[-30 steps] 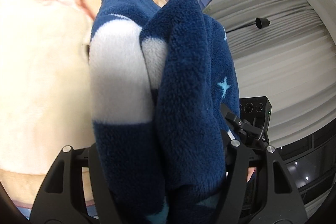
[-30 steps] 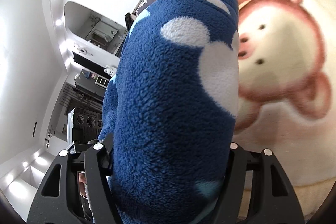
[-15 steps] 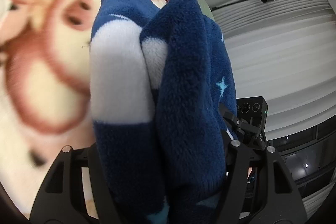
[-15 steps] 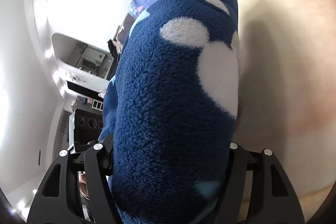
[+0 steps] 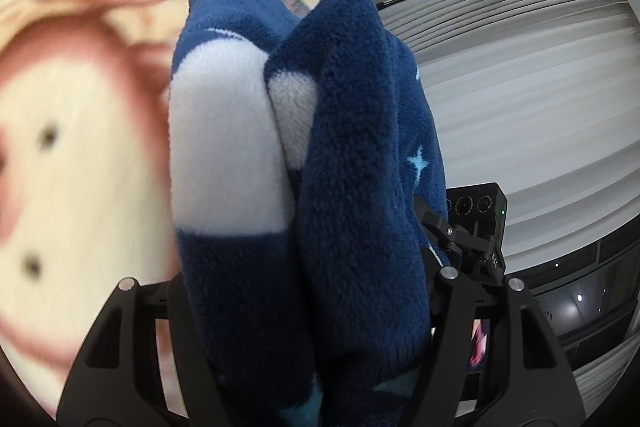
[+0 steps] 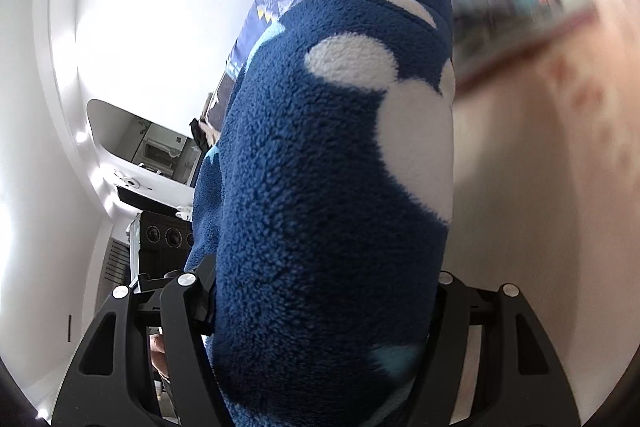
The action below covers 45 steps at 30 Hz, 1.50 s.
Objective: Fold small clothes
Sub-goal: 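Carry the navy bundle with both grippers toward the teal floral stack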
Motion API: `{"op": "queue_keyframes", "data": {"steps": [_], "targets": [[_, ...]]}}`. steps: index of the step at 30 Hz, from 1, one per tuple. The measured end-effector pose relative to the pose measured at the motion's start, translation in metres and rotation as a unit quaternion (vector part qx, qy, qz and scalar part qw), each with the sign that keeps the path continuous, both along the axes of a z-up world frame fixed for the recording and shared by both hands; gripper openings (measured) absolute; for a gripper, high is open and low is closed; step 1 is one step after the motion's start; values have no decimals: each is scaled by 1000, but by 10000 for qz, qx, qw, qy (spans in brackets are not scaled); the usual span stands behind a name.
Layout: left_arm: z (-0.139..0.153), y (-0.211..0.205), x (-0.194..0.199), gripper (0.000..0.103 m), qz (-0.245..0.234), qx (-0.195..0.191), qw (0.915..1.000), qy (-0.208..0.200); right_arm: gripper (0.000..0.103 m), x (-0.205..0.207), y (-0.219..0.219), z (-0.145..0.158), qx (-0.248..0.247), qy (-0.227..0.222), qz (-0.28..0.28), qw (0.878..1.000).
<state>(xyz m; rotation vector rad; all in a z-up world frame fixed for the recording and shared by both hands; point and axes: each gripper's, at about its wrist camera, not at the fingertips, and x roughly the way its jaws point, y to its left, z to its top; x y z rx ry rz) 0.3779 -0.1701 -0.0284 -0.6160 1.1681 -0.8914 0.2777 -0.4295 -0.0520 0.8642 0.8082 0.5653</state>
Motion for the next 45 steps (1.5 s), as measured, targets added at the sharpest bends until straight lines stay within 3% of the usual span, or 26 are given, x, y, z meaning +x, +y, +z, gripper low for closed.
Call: {"op": "queue_keyframes", "data": {"steps": [13,17,21,27,30,32,33,36,41,43,45], "targets": [[57,-91,151,67,-144,128,9998,-62,68,159,-75,53,-29,134,-139,9998],[57,-112,194,67,-54,-286,9996,20,68,198,-91,53,31,107,-136,9998],[34,-134,223,68,-64,-542,9985,31,70,220,-115,30,-15,227,-362,9991],[-47,-159,267,69,2,-1010,9942,355,71,265,-143,-32,-213,554,-446,9972],[-95,-164,266,73,105,-1388,9902,107,75,274,-155,-67,-349,148,-384,9985],[-110,-170,263,74,79,-1443,9892,-225,76,275,-163,-83,-110,-154,-441,9988],[-110,-172,266,74,-10,-1384,9902,-167,76,273,-167,-90,32,-310,-486,9983],[-98,-182,271,79,-237,-1300,9909,-266,75,266,-162,-82,58,-540,-575,9969],[-88,-174,279,85,-410,-1400,9893,57,79,253,-166,-78,428,-728,-651,9943],[-67,-154,272,89,-152,-1149,9931,-185,80,244,-167,-60,199,-845,-931,9919],[-36,-132,255,91,303,-784,9936,-749,80,232,-173,-52,24,-894,-1166,9891]]}}
